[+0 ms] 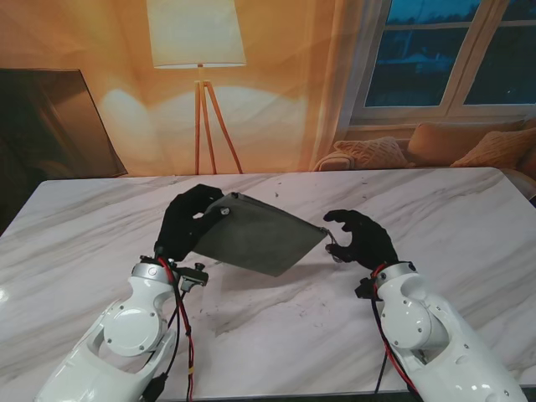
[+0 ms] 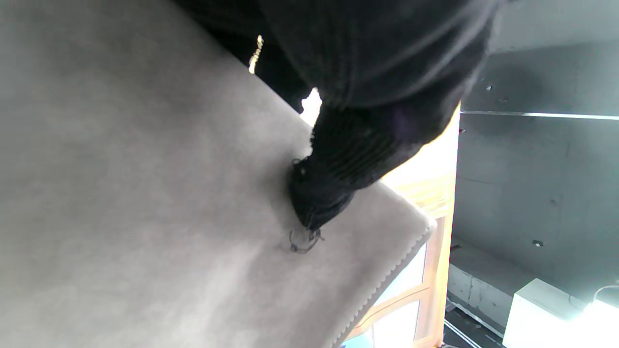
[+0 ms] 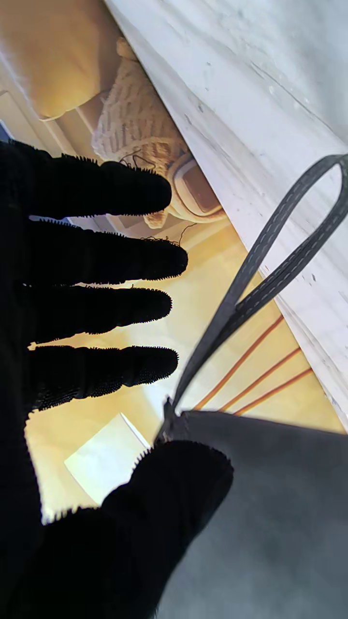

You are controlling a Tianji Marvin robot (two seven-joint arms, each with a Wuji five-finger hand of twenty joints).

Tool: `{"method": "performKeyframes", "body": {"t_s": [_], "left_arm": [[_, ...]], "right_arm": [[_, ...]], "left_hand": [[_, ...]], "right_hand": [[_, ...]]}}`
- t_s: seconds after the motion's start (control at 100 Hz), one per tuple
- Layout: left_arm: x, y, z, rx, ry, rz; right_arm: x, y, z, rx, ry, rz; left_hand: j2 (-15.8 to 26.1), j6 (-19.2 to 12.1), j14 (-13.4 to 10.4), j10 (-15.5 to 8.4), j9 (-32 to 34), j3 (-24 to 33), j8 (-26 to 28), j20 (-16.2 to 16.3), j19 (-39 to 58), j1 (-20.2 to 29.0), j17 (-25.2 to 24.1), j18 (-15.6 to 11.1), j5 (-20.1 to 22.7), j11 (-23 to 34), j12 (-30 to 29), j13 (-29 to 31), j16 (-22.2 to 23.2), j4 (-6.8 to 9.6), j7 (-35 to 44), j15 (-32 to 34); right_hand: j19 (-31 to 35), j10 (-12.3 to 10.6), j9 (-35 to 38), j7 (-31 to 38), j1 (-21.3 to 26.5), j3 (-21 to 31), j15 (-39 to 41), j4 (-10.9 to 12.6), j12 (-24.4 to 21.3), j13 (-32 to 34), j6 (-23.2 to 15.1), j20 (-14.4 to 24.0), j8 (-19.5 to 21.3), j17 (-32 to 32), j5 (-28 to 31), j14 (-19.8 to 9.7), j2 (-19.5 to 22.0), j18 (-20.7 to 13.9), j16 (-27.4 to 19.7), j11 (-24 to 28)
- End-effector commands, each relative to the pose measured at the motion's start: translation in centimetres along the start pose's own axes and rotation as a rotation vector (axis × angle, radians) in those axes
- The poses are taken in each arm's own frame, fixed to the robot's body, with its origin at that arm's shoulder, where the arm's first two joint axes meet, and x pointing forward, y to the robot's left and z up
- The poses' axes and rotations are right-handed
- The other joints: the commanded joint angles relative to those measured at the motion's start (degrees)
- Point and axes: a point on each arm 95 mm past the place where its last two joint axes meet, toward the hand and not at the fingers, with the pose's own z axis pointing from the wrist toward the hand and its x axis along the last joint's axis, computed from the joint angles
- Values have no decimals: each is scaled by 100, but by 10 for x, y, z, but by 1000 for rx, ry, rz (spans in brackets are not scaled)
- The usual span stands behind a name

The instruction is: Collect documents into a storage pouch

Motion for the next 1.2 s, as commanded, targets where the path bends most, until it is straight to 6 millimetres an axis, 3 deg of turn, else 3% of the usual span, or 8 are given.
{"method": "performKeyframes", "body": {"t_s": [0.0,0.19,0.32,0.41,0.56,0.8,0.94,1.19], "left_arm": [[3,4,3,0,7,-25],[-3,9,7,13,-14,-39],[-12,10,9,9,-50,-45],[-18,10,9,6,-76,-49],[-27,7,9,6,-114,-34],[-47,-2,8,-23,-205,62],[-56,-11,10,-46,-245,144],[-70,-28,16,-94,-354,268]], "right_arm": [[6,-5,-1,24,10,20],[15,-12,-3,52,32,116],[20,-16,-3,43,36,122],[22,-19,-1,31,18,136],[23,-20,0,17,-6,137],[19,-21,7,-2,-47,122],[16,-20,17,7,-68,105],[15,-18,38,34,-87,69]], "left_hand": [[653,-587,10,-406,200,675,692,77,220,257,72,-90,791,89,41,243,-39,237,1402,-24],[655,-635,-43,-474,181,634,675,72,234,268,86,-97,758,-19,-55,242,-131,226,1367,-121],[706,-677,-105,-715,143,568,623,57,232,272,77,-127,707,-136,-186,178,-285,222,1294,-223],[737,-693,-119,-739,139,479,585,48,235,313,76,-128,696,-184,-266,165,-391,244,1270,-241],[725,-696,-164,-732,109,420,486,41,237,312,72,-130,619,-290,-371,141,-513,246,1140,-273],[216,-547,-212,-625,126,785,-2081,-2,198,-284,59,-130,157,-1366,-842,49,-964,208,514,-263],[30,-455,-211,-582,-75,969,-2360,7,217,-708,32,-100,-68,-1494,-887,-2,-942,223,412,-263],[238,-64,22,-211,-662,491,-2448,339,823,-1106,98,-87,-62,-600,-1366,13,-472,414,9,341]], "right_hand": [[-138,-95,109,-107,-200,-38,-140,52,-75,6,-17,-45,-18,-19,-160,-123,-140,-73,-71,-88],[547,35,1289,227,-146,-23,701,31,151,994,-232,371,145,644,626,-49,-172,69,356,219],[1506,67,2558,714,163,50,1688,80,396,2012,-331,534,297,1437,1642,-6,416,-12,699,645],[2328,158,3300,1939,743,-126,2518,-683,555,2634,-412,344,-650,1953,1890,47,441,-47,777,1022],[2960,209,3968,2731,1464,-593,3061,-656,651,3163,-593,288,-874,2437,2455,70,942,-56,829,1220],[3570,315,4178,2863,1826,-845,3736,-569,857,3502,-569,253,-835,2803,2687,47,1235,-111,950,1683],[3821,361,4184,2882,1870,-855,4102,-560,1038,3627,-563,263,-789,2944,2721,-32,1260,-146,1033,1965],[4203,400,4146,2896,1910,-859,4672,-556,1331,3885,-538,295,-738,3229,2723,-252,1282,-252,1158,2305]]}}
